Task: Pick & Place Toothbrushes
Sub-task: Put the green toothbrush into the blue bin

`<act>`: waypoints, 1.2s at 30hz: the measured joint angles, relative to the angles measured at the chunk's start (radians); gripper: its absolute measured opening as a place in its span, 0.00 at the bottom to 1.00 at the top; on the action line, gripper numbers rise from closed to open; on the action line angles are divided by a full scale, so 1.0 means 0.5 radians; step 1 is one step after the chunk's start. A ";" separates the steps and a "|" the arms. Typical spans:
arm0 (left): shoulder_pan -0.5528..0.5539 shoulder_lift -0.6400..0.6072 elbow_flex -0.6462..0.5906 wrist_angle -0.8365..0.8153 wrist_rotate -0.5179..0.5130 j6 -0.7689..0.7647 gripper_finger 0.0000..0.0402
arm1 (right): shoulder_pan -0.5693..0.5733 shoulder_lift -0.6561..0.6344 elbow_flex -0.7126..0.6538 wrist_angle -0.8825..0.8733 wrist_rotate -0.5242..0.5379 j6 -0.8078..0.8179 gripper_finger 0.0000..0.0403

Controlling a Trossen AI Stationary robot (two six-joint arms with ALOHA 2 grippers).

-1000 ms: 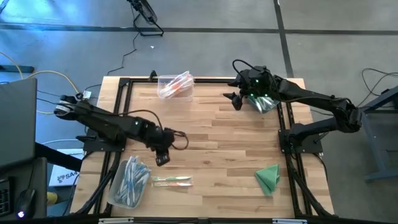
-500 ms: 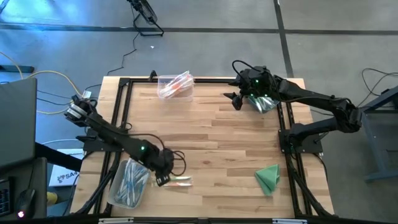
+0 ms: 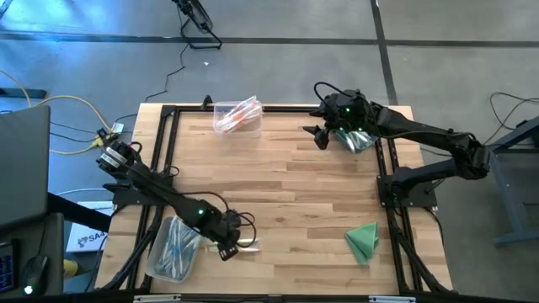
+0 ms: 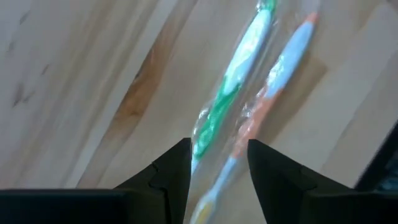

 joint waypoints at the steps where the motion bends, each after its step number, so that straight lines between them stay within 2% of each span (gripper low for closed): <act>1: 0.003 0.020 0.001 0.018 0.000 0.000 0.38 | 0.000 0.000 0.000 -0.002 0.000 0.002 0.67; 13: 0.005 0.189 0.001 0.183 0.045 0.069 0.38 | 0.000 0.000 0.000 -0.055 0.000 0.004 0.67; 36: 0.005 0.255 0.002 0.126 -0.056 0.064 0.38 | 0.006 0.000 0.000 -0.113 -0.009 0.060 0.67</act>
